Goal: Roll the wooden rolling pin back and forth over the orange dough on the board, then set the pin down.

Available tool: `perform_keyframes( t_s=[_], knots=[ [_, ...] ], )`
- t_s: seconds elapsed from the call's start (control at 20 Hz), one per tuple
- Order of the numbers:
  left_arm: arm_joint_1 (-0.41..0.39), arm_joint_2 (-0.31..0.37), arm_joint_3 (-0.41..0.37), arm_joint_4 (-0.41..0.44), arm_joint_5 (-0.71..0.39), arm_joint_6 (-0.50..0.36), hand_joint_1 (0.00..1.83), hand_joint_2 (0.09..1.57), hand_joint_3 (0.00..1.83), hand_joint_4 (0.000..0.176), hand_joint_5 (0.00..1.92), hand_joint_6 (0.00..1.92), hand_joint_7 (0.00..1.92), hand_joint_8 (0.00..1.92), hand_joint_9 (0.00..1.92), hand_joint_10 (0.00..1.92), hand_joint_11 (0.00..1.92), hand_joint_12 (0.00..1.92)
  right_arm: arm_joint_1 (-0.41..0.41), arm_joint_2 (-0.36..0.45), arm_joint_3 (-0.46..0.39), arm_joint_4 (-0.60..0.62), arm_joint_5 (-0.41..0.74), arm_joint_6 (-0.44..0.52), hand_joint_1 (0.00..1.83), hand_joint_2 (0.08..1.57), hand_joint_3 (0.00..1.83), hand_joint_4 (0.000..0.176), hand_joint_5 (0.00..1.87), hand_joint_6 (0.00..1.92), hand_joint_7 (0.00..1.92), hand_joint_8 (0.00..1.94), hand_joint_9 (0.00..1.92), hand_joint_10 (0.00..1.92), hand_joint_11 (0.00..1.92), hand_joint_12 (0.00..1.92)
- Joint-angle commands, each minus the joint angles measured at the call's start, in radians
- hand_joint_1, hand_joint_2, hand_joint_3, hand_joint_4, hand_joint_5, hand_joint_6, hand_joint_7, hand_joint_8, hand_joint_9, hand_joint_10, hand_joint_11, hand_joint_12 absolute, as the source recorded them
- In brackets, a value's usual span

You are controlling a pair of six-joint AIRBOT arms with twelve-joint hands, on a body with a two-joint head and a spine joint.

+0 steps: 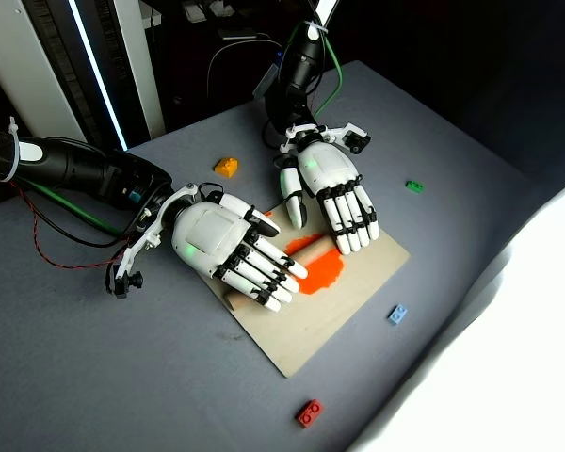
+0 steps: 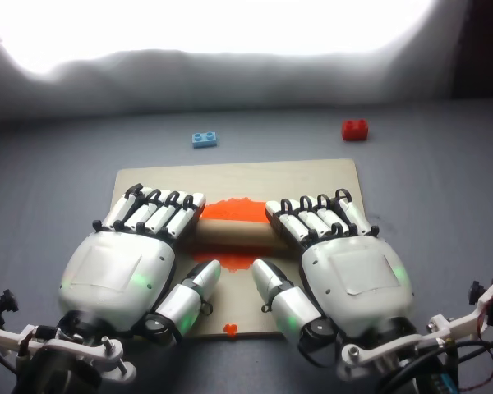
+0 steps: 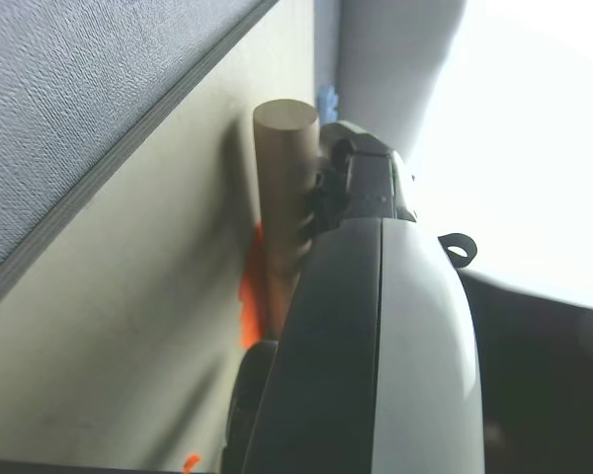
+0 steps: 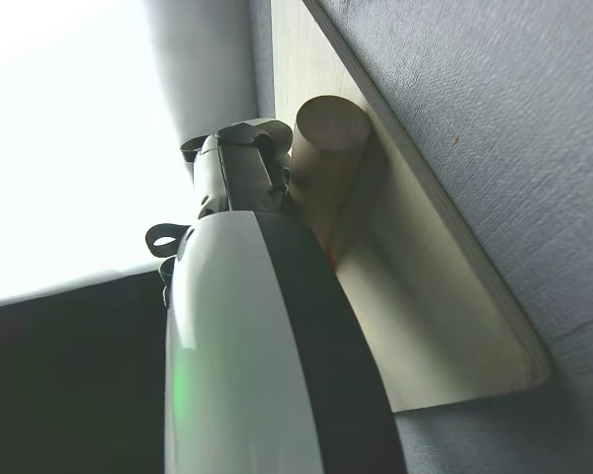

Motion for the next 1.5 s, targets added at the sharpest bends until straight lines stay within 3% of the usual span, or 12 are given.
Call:
perform_keyframes(
  t_s=[0.0,0.25,0.4,0.55,0.65,1.25,1.4,1.45],
  knots=[
    [0.012,0.000,-0.006,0.002,0.007,0.005,0.00,1.54,0.00,0.000,0.32,0.01,0.37,0.01,0.30,0.01,0.00,0.53,-0.022,-0.011,-0.013,0.017,-0.050,-0.005,0.00,1.53,0.00,0.000,0.39,0.00,0.43,0.00,0.38,0.00,0.00,0.82],
    [0.011,0.008,-0.015,0.007,0.006,0.006,0.00,1.54,0.00,0.000,0.30,0.00,0.37,0.00,0.29,0.00,0.00,0.51,-0.033,-0.009,-0.029,0.000,-0.039,-0.007,0.00,1.52,0.00,0.000,0.41,0.01,0.45,0.01,0.39,0.01,0.00,0.86],
    [0.012,0.014,-0.021,0.007,0.006,0.004,0.00,1.53,0.00,0.000,0.31,0.00,0.37,0.00,0.29,0.00,0.00,0.50,-0.040,-0.008,-0.040,-0.015,-0.037,-0.007,0.00,1.52,0.00,0.000,0.40,0.00,0.43,0.00,0.38,0.01,0.00,0.79],
    [0.012,0.018,-0.024,0.012,0.006,0.001,0.00,1.53,0.00,0.000,0.33,0.01,0.38,0.00,0.31,0.01,0.00,0.57,-0.040,-0.008,-0.042,-0.021,-0.036,-0.007,0.00,1.53,0.00,0.000,0.39,0.00,0.43,0.00,0.39,0.00,0.00,0.84],
    [0.014,0.019,-0.028,0.013,0.005,0.001,0.00,1.53,0.00,0.000,0.30,0.00,0.36,0.00,0.28,0.00,0.00,0.48,-0.042,-0.007,-0.043,-0.022,-0.036,-0.007,0.00,1.52,0.00,0.000,0.39,0.00,0.44,0.00,0.40,0.01,0.00,0.87],
    [0.018,0.041,-0.057,0.012,-0.011,0.005,0.00,1.53,0.00,0.000,0.31,0.00,0.38,0.00,0.30,0.01,0.00,0.55,-0.044,-0.007,-0.049,-0.031,-0.033,-0.008,0.00,1.52,0.00,0.000,0.38,0.00,0.42,0.00,0.38,0.00,0.00,0.83],
    [0.025,0.049,-0.070,0.012,-0.017,0.005,0.00,1.54,0.00,0.000,0.30,0.00,0.36,0.00,0.28,0.00,0.00,0.47,-0.044,-0.007,-0.049,-0.031,-0.033,-0.008,0.00,1.52,0.00,0.000,0.39,0.01,0.44,0.00,0.38,0.01,0.00,0.82],
    [0.027,0.050,-0.074,0.012,-0.020,0.005,0.00,1.53,0.00,0.000,0.32,0.01,0.38,0.01,0.31,0.01,0.00,0.56,-0.044,-0.007,-0.049,-0.031,-0.033,-0.008,0.00,1.53,0.00,0.000,0.36,0.00,0.42,0.00,0.38,0.00,0.00,0.82]
  ],
)
